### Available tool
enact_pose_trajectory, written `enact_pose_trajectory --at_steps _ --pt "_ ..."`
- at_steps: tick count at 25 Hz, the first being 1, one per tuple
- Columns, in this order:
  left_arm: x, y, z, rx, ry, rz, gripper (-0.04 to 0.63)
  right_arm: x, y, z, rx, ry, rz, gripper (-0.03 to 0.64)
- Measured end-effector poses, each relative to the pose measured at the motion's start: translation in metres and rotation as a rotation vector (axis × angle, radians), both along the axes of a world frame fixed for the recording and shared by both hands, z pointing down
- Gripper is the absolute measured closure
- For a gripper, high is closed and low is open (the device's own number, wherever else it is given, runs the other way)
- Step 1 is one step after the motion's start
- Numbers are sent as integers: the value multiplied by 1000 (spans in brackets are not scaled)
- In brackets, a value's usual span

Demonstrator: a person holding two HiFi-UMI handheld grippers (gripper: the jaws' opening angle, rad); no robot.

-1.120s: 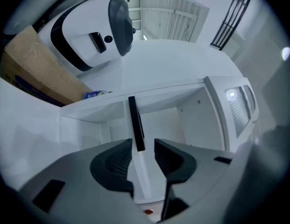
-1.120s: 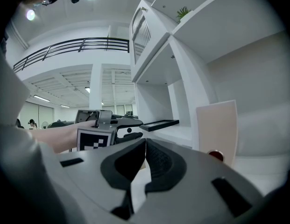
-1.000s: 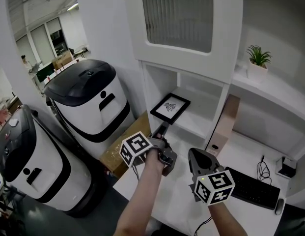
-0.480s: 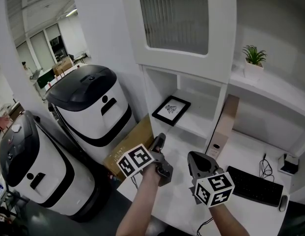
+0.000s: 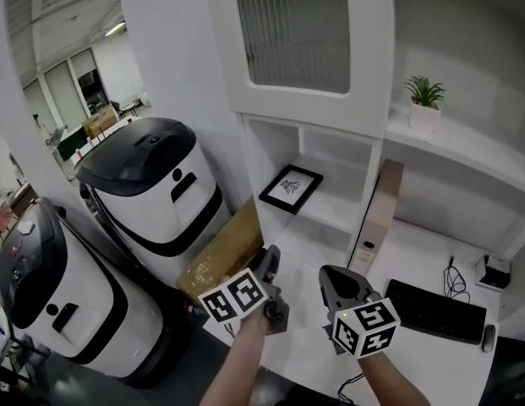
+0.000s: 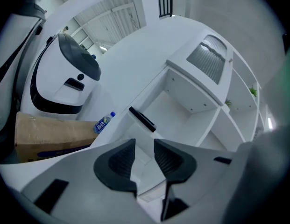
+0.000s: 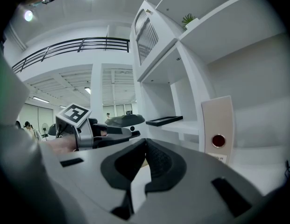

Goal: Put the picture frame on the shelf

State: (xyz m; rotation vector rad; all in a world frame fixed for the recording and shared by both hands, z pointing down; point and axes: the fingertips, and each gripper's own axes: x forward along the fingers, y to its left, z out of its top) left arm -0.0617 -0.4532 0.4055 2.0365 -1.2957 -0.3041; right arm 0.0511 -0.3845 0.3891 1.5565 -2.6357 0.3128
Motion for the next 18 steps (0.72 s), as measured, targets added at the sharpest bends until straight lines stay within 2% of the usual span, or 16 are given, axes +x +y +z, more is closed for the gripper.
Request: enact_pose_trajectory --at_steps 10,18 --pt "-15 46 6 76 -247 36 509 -5 32 11 -31 -23 37 615" --pt "-27 78 14 99 -344 67 530 -15 55 22 -55 -28 56 615"
